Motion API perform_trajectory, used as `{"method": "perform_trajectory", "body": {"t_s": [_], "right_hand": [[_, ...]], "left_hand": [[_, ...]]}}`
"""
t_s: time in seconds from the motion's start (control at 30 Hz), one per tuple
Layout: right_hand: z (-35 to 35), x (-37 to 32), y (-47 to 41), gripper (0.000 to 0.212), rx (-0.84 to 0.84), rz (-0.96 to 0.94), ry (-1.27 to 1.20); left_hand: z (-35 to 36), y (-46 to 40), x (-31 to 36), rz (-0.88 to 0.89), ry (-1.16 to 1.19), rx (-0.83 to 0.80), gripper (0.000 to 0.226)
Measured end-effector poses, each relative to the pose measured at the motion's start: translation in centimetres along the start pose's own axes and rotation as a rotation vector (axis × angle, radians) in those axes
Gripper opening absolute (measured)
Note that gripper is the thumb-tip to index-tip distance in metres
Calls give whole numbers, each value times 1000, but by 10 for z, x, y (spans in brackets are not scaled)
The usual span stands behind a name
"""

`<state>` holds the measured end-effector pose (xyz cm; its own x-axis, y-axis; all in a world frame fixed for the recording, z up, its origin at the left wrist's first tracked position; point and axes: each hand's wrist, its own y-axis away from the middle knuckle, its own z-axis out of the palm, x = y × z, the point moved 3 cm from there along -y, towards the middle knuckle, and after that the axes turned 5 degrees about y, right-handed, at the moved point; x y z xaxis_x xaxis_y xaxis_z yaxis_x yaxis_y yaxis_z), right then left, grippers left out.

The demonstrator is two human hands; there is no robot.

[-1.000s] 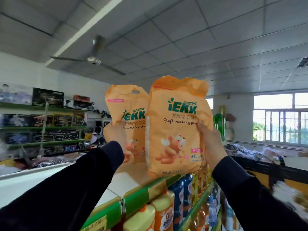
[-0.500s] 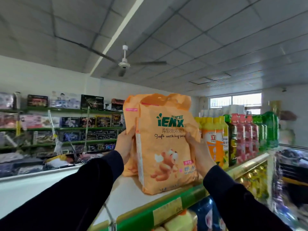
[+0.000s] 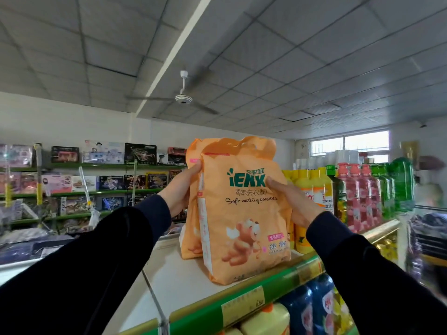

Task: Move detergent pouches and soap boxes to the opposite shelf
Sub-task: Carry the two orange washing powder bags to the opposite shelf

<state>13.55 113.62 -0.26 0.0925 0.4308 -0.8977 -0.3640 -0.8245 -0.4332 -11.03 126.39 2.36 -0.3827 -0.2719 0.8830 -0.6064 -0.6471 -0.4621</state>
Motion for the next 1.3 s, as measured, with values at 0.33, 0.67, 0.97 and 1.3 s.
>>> {"method": "perform_trajectory", "body": {"t_s": [0.33, 0.67, 0.97, 1.3], "right_hand": [[5, 15, -5, 20, 181, -137, 66], [-12, 73, 37, 26, 227, -104, 158], [-8, 89, 17, 33, 606, -233, 325], [-13, 83, 23, 41, 545, -177, 372]], "left_hand": [[9, 15, -5, 76, -100, -14, 34], [-29, 51, -67, -97, -938, -372, 113], [-18, 29, -93, 82, -1284, -151, 87], [-6, 18, -58, -77, -556, -217, 78]]}}
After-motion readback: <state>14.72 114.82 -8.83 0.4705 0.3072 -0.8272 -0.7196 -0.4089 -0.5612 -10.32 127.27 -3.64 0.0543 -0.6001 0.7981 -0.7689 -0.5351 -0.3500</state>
